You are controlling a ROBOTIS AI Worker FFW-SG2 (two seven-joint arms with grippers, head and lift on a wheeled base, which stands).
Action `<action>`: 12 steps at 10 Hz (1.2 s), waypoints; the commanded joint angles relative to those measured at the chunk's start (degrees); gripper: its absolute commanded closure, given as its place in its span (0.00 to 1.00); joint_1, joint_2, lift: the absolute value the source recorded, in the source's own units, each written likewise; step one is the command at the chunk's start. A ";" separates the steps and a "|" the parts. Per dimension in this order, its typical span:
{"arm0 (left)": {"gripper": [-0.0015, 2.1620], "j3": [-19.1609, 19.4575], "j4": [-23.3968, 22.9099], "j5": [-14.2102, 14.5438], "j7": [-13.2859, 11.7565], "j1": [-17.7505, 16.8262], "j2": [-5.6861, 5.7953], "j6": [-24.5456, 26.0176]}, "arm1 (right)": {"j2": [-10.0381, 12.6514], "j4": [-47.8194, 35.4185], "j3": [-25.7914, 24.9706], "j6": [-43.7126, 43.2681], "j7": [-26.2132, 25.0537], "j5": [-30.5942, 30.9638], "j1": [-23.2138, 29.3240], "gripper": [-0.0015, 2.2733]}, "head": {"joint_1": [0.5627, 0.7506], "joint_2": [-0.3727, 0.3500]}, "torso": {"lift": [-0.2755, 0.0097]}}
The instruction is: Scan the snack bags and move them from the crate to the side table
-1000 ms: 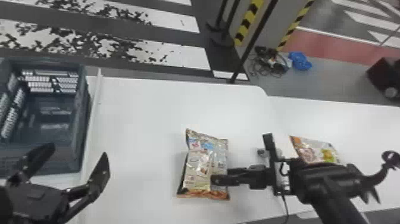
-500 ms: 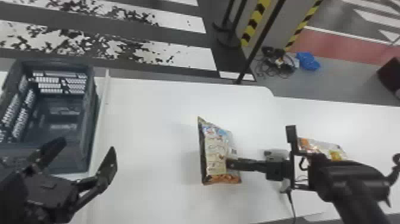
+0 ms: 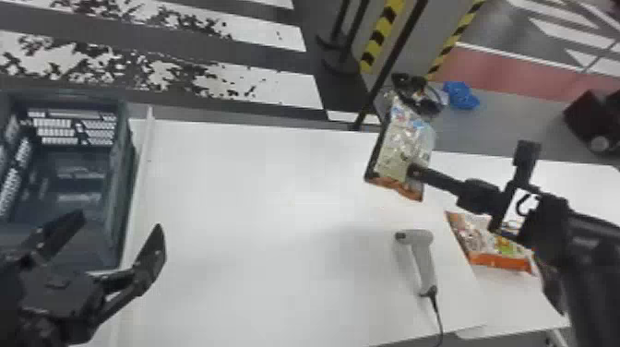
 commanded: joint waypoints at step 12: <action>0.03 -0.69 -0.41 1.34 -1.05 1.22 0.68 -3.08 | 1.20 35.27 10.09 -29.02 -49.17 19.67 -11.49 0.86 | 0.70 0.03 | 0.66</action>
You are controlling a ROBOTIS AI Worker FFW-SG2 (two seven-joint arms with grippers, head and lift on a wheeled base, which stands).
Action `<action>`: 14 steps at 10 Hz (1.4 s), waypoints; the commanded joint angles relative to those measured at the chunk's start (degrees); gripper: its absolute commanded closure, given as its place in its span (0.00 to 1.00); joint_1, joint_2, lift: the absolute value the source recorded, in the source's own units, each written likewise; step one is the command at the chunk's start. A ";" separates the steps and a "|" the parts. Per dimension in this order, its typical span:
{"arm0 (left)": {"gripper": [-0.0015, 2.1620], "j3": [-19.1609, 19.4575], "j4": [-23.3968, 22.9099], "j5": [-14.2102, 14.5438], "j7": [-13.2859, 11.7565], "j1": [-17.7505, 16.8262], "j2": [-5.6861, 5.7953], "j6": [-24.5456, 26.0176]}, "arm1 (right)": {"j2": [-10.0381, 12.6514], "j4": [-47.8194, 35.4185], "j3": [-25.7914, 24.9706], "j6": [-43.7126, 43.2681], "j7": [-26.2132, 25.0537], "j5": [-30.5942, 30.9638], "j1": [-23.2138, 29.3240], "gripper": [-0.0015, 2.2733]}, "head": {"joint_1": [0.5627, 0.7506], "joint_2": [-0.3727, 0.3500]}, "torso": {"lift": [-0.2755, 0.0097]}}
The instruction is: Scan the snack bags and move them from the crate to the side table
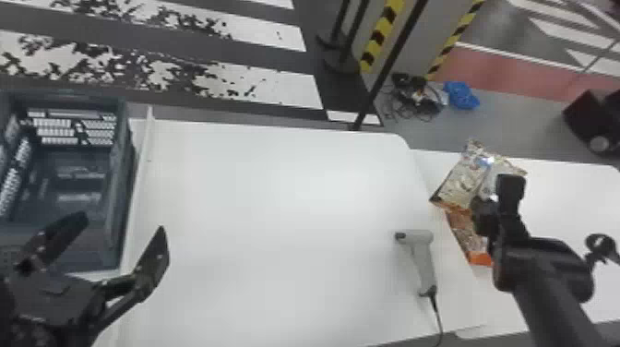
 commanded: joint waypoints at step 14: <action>0.03 -2.07 -1.49 -2.45 2.11 -1.64 -0.61 3.50 | 9.76 -45.98 -7.88 6.32 -3.16 -21.59 27.24 0.04 | 0.70 0.03 | 0.66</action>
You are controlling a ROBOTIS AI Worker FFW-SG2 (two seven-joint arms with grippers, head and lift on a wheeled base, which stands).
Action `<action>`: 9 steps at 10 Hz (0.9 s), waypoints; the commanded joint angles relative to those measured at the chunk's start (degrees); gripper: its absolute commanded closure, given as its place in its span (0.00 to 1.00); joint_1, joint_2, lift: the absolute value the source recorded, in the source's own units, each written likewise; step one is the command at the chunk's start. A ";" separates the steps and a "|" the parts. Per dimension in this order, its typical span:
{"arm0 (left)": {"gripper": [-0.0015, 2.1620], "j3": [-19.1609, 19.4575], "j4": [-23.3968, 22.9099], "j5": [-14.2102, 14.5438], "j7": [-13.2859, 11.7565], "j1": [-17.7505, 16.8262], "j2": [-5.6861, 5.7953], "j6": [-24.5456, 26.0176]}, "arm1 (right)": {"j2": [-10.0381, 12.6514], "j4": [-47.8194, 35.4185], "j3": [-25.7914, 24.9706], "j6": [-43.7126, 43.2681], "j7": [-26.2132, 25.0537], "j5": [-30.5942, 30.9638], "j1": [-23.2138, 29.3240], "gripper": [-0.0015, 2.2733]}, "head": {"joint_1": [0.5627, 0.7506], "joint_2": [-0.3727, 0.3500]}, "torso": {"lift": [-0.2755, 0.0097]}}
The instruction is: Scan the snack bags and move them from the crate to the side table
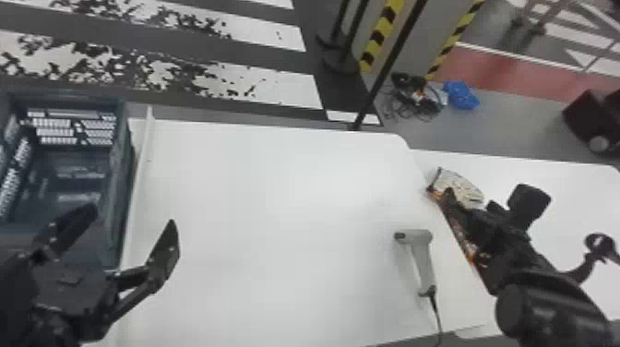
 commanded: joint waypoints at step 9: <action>0.03 8.50 -2.04 -0.12 1.50 11.26 -1.03 -7.12 | 10.57 -35.39 11.60 -4.63 5.03 -1.03 29.12 0.04 | 0.70 0.21 | 0.66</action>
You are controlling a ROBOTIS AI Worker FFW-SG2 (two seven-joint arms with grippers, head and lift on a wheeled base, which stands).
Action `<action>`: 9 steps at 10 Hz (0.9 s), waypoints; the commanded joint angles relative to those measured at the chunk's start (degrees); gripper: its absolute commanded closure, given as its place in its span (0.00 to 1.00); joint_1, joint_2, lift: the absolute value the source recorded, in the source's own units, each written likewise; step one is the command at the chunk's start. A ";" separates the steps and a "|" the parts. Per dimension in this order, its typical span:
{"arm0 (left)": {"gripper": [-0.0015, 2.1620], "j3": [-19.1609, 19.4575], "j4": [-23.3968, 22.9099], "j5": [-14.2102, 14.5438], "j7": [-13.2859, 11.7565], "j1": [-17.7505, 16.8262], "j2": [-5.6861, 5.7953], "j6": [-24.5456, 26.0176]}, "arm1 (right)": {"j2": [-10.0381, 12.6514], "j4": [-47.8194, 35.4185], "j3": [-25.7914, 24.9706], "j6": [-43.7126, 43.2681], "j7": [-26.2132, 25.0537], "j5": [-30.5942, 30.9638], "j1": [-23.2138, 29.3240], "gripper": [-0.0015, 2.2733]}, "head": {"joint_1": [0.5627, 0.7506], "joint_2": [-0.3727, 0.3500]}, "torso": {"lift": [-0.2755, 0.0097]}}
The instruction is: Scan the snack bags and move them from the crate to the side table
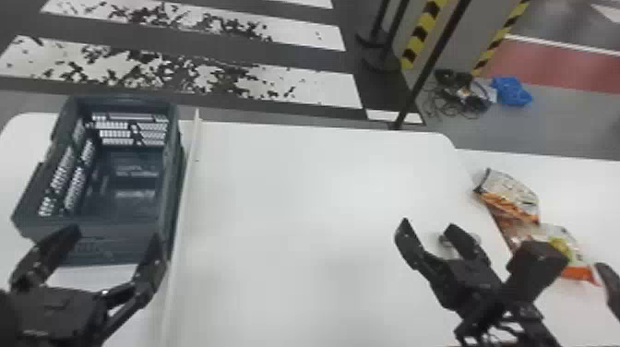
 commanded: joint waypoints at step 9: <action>0.03 -3.36 -1.47 -3.46 3.31 10.65 -0.50 -11.16 | 0.32 4.27 3.56 -23.87 3.23 -3.56 14.16 0.04 | 0.70 0.07 | 0.66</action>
